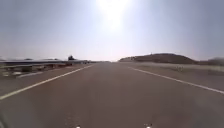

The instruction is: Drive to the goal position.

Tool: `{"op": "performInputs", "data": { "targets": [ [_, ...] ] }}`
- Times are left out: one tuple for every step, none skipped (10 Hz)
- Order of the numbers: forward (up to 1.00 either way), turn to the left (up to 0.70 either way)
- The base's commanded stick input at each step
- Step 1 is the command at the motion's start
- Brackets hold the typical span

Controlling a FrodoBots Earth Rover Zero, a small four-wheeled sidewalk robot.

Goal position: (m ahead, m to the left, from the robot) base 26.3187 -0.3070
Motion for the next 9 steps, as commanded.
{"op": "performInputs", "data": {
  "targets": [
    [0.7,0.0],
    [0.7,0.0],
    [0.7,0.0],
    [0.7,0.0],
    [0.7,0.0],
    [0.7,0.0],
    [0.7,0.0],
    [0.7,0.0],
    [0.7,0.0]
  ]
}}
